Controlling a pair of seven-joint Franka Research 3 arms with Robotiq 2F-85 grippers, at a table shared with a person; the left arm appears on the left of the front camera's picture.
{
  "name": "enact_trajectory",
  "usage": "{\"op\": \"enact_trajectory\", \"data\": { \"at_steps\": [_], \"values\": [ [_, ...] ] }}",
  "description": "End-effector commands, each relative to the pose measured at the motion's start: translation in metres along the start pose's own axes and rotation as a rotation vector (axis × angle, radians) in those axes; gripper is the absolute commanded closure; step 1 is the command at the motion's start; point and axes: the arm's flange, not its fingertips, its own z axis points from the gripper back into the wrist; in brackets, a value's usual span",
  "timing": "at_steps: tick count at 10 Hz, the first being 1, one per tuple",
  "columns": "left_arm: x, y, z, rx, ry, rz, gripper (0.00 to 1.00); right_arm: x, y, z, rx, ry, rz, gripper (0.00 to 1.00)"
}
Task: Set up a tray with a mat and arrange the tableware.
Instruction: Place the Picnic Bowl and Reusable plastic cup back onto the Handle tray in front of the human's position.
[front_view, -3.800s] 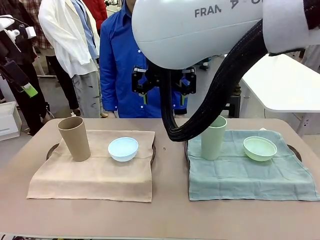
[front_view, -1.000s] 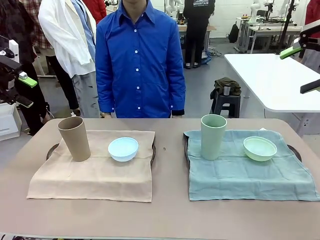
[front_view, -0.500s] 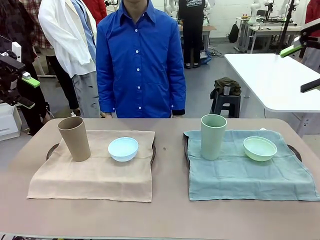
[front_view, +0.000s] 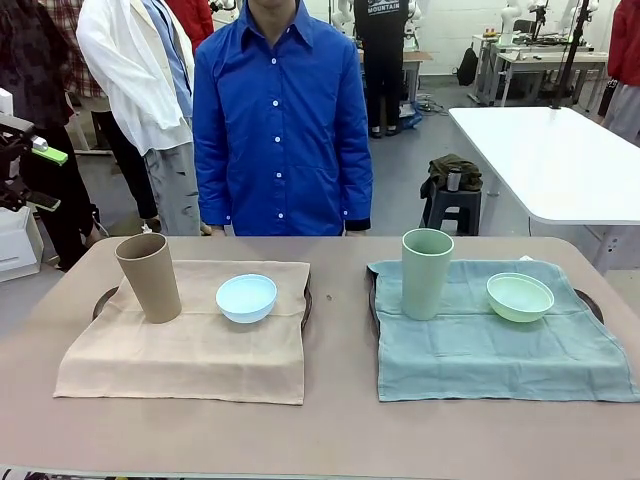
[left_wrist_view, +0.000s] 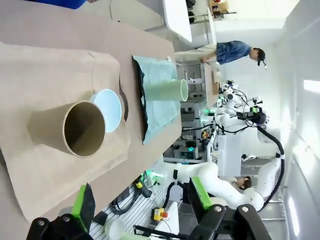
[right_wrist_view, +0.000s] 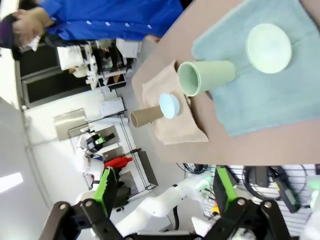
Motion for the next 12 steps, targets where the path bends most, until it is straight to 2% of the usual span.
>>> {"op": "enact_trajectory", "data": {
  "at_steps": [1, 4, 5, 6, 7, 9, 10, 12],
  "values": [
    [0.000, 0.010, 0.001, -0.092, 0.018, -0.021, 0.00, 0.027, -0.023, 0.013, -0.076, 0.061, -0.031, 0.00],
    [0.001, 0.030, 0.004, -0.201, 0.012, 0.042, 0.00, 0.050, -0.078, 0.006, -0.064, 0.090, -0.112, 0.00],
    [0.000, 0.032, 0.000, -0.187, -0.002, 0.049, 0.00, 0.050, -0.079, 0.005, -0.009, -0.004, -0.103, 0.00],
    [0.000, 0.025, -0.006, -0.120, 0.033, -0.009, 0.00, 0.048, -0.071, 0.007, -0.063, 0.079, -0.122, 0.00],
    [-0.003, 0.034, -0.002, -0.166, 0.021, 0.051, 0.00, 0.048, -0.071, 0.007, -0.063, 0.079, -0.122, 0.00],
    [-0.003, 0.034, -0.002, -0.166, 0.021, 0.051, 0.00, 0.053, -0.079, 0.007, -0.058, 0.063, -0.127, 0.00],
    [-0.001, 0.034, -0.004, -0.161, 0.027, 0.043, 0.00, 0.063, -0.082, 0.010, 0.021, 0.227, -0.045, 0.00],
    [0.002, 0.059, 0.012, -0.321, 0.070, 0.094, 0.00, 0.084, -0.114, 0.010, 0.128, 0.356, -0.004, 0.00]
  ]
}}
